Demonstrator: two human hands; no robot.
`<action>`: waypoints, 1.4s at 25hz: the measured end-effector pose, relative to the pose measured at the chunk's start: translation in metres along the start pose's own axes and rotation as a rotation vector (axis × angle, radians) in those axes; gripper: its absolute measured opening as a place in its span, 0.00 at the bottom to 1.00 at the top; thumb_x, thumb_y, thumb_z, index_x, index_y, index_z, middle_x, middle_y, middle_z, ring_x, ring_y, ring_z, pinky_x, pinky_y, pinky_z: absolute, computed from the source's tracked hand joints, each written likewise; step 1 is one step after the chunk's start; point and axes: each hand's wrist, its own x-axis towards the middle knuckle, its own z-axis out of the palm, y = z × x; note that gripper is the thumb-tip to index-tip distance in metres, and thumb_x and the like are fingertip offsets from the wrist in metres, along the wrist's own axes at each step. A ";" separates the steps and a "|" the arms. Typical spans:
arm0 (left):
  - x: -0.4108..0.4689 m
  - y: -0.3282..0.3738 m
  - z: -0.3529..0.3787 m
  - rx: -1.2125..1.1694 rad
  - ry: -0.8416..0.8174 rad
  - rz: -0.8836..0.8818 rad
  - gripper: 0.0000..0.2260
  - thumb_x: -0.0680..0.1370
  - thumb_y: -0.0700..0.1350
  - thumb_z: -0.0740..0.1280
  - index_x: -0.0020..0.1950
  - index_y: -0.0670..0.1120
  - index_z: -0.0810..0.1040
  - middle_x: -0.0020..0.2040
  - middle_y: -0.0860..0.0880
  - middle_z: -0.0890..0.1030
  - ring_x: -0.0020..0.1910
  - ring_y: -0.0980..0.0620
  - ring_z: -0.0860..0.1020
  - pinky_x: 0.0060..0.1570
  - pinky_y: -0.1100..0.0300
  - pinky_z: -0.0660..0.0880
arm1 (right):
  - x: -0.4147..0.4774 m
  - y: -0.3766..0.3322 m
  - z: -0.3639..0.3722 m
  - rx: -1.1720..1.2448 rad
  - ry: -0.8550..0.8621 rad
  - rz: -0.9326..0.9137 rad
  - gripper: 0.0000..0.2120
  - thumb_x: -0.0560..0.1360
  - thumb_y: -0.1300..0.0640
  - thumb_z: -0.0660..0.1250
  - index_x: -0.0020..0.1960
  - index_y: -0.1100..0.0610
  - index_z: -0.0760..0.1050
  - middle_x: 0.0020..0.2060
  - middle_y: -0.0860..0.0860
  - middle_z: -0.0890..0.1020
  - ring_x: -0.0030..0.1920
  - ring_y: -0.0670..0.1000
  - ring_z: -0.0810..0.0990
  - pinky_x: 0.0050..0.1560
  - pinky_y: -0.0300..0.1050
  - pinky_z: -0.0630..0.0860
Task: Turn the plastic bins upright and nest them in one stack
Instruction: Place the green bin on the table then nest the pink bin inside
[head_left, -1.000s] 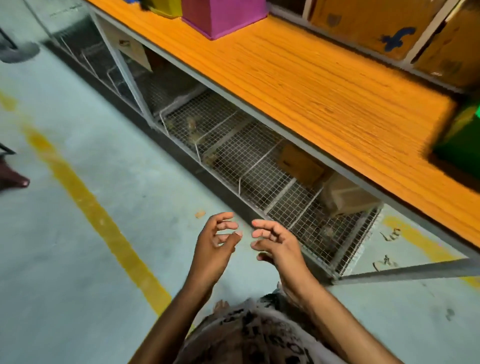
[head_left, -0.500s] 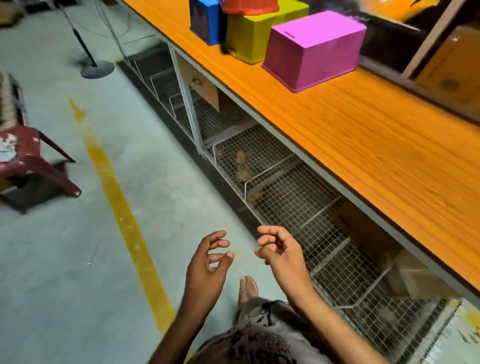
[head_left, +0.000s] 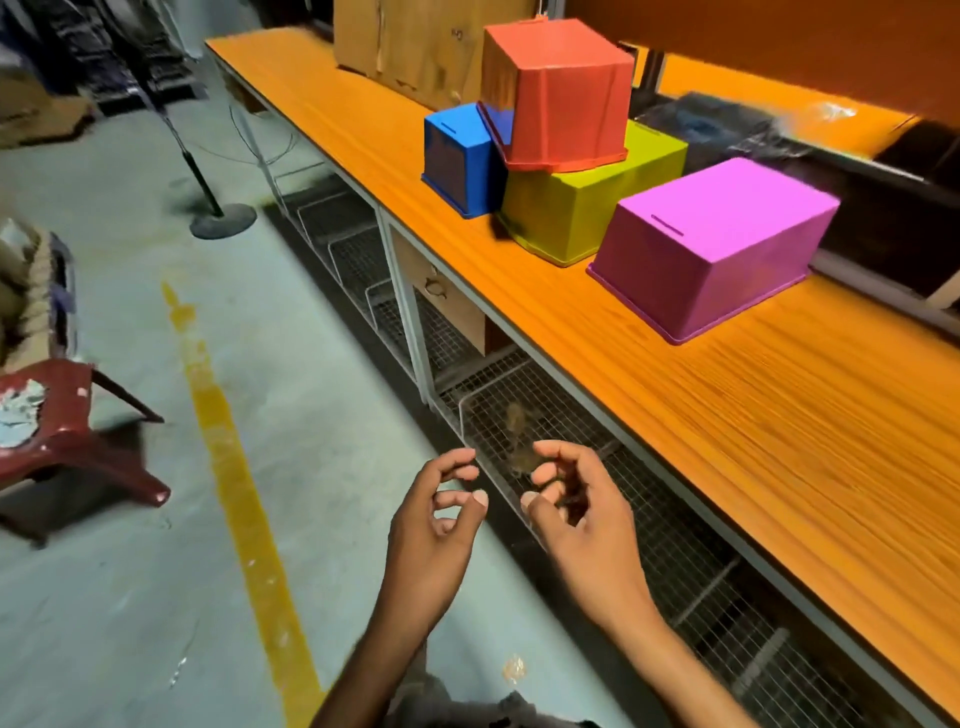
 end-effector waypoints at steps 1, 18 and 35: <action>0.031 0.000 -0.005 -0.006 -0.030 0.010 0.17 0.79 0.38 0.70 0.62 0.58 0.78 0.54 0.62 0.82 0.49 0.57 0.82 0.43 0.70 0.75 | 0.023 0.001 0.010 0.000 0.038 -0.006 0.21 0.75 0.67 0.71 0.59 0.44 0.78 0.46 0.44 0.80 0.40 0.42 0.78 0.41 0.36 0.75; 0.355 0.078 0.049 -0.056 -0.561 0.244 0.17 0.80 0.39 0.70 0.64 0.57 0.77 0.58 0.56 0.80 0.49 0.63 0.79 0.51 0.68 0.77 | 0.276 -0.029 0.012 -0.252 0.669 -0.113 0.21 0.74 0.64 0.74 0.62 0.46 0.77 0.52 0.45 0.82 0.52 0.45 0.81 0.44 0.33 0.75; 0.481 0.056 0.224 0.125 -0.823 0.238 0.34 0.74 0.54 0.72 0.78 0.53 0.65 0.74 0.50 0.73 0.73 0.52 0.71 0.73 0.46 0.69 | 0.343 0.043 -0.072 -0.209 1.118 0.251 0.37 0.69 0.59 0.78 0.74 0.49 0.67 0.65 0.45 0.77 0.65 0.47 0.77 0.64 0.49 0.76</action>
